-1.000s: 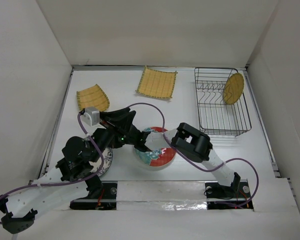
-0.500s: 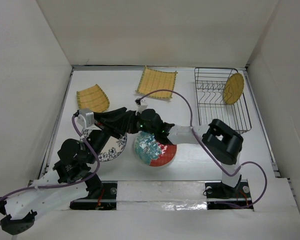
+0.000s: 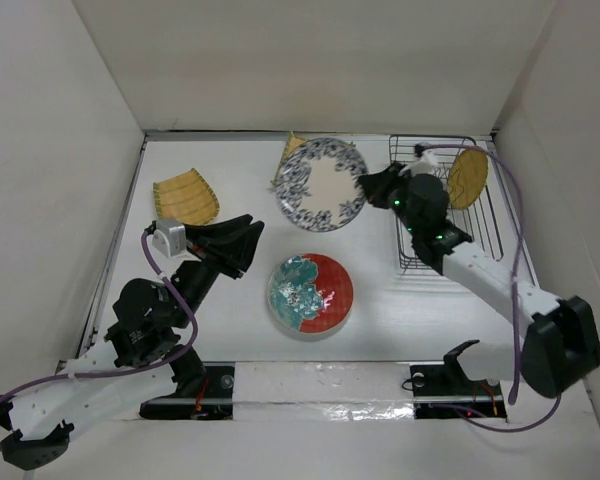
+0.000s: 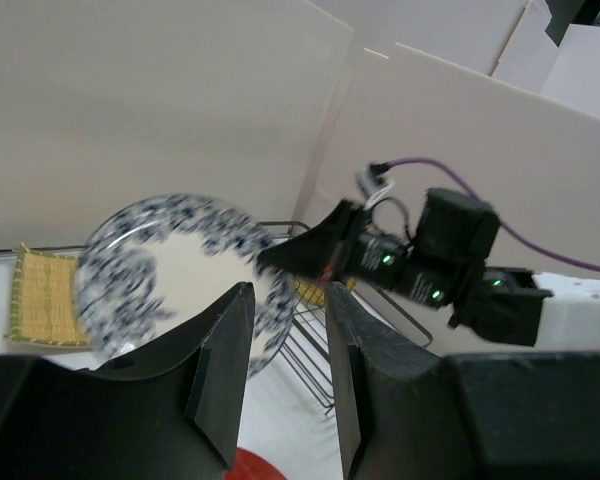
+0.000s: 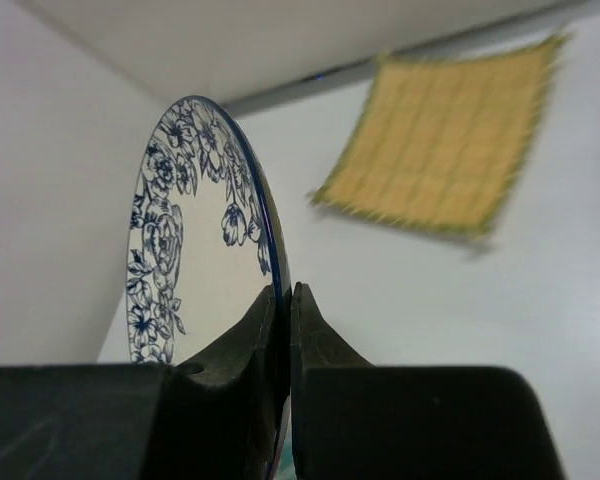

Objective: Load the plates into the dish rack

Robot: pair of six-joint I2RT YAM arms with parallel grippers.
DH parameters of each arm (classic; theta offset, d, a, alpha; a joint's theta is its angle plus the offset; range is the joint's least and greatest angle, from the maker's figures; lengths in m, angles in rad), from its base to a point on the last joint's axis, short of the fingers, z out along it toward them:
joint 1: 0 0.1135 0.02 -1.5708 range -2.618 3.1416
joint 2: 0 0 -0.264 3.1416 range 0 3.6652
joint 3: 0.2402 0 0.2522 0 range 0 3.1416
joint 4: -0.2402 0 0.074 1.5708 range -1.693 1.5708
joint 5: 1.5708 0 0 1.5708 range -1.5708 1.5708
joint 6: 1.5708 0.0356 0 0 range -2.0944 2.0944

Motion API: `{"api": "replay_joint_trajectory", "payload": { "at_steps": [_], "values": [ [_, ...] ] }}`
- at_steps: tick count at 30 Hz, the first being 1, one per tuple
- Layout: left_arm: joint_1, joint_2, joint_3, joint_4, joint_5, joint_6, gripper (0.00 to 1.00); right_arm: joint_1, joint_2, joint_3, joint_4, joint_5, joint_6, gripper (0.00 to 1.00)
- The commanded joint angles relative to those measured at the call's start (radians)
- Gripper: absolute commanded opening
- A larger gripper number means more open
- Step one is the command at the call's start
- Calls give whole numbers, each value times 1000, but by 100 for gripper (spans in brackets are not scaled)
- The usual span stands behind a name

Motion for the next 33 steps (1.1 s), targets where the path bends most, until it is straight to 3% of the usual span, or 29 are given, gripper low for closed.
{"api": "replay_joint_trajectory", "payload": {
  "at_steps": [1,3,6,11,15,23,33],
  "values": [
    [-3,2,-4,55,20,2,32,-131,-197,44,13,90,-83,0],
    [-3,2,-6,57,22,1,32,-240,-240,76,-75,182,-138,0],
    [-3,2,-6,58,25,-2,32,-384,-291,112,-107,202,-248,0],
    [-3,5,-7,60,31,-5,33,-489,-280,185,-118,263,-477,0],
    [-3,8,-9,60,42,-7,33,-559,-184,272,-80,294,-629,0],
    [-3,16,-13,63,39,-8,34,-610,-13,457,-75,253,-837,0],
    [-47,10,-13,63,-4,21,34,-583,152,549,-41,265,-1045,0]
  ]
}}
